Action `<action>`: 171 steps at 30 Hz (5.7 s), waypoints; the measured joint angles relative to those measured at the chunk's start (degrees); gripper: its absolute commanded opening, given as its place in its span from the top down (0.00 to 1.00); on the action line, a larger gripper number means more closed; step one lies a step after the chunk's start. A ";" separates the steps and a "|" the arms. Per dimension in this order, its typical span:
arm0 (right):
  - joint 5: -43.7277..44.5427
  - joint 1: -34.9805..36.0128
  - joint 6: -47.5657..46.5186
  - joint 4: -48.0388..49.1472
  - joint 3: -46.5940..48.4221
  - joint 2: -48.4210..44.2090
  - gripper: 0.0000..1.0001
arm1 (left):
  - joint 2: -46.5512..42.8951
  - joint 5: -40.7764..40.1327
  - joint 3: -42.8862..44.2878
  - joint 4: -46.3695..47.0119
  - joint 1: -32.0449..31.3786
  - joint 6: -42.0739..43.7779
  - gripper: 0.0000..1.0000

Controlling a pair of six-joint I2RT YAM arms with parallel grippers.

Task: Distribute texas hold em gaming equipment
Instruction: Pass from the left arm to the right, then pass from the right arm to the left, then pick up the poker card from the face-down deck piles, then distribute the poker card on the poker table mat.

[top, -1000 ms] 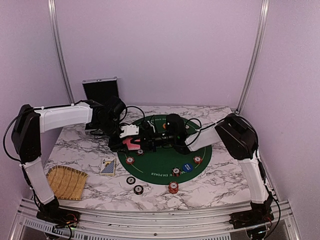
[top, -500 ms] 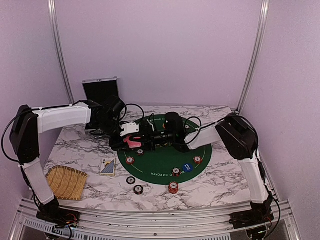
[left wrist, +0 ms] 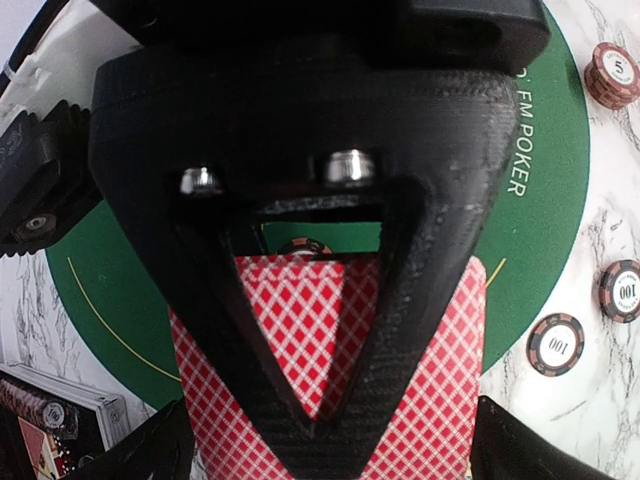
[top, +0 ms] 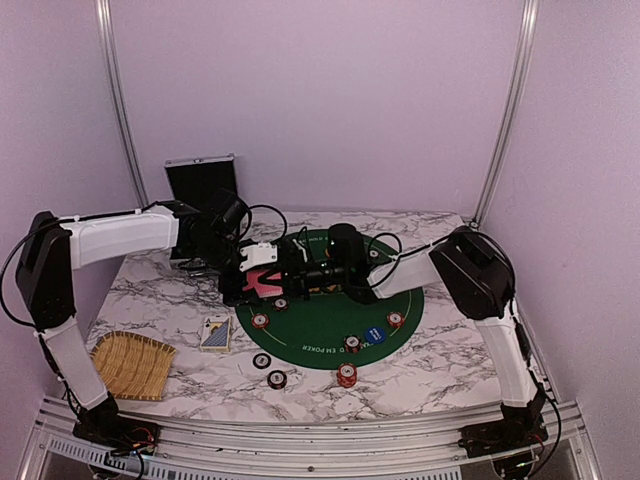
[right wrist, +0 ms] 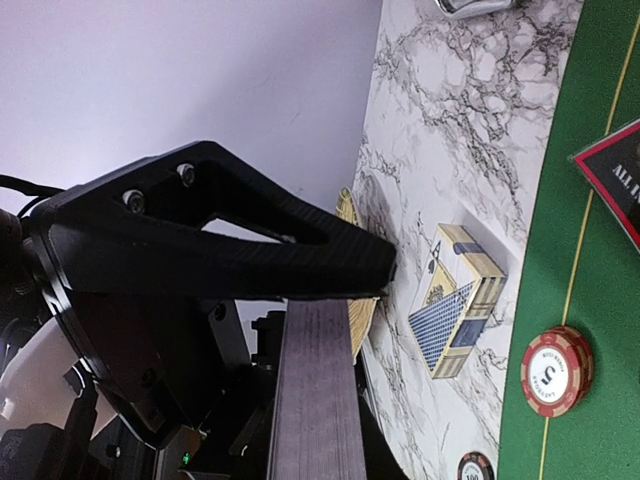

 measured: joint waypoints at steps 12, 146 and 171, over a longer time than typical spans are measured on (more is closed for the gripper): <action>-0.52 0.20 2.86 2.14 0.00 0.83 1.00 | -0.04 0.07 -3.21 2.19 0.00 0.66 0.12; 5.53 -1.90 -27.78 -39.19 8.44 -5.70 1.00 | -3.85 -2.45 -9.05 3.04 5.73 -3.87 0.88; 4.46 -9.62 -23.50 -34.82 20.87 5.62 1.00 | -8.81 -3.45 -12.24 3.30 7.89 -3.93 0.89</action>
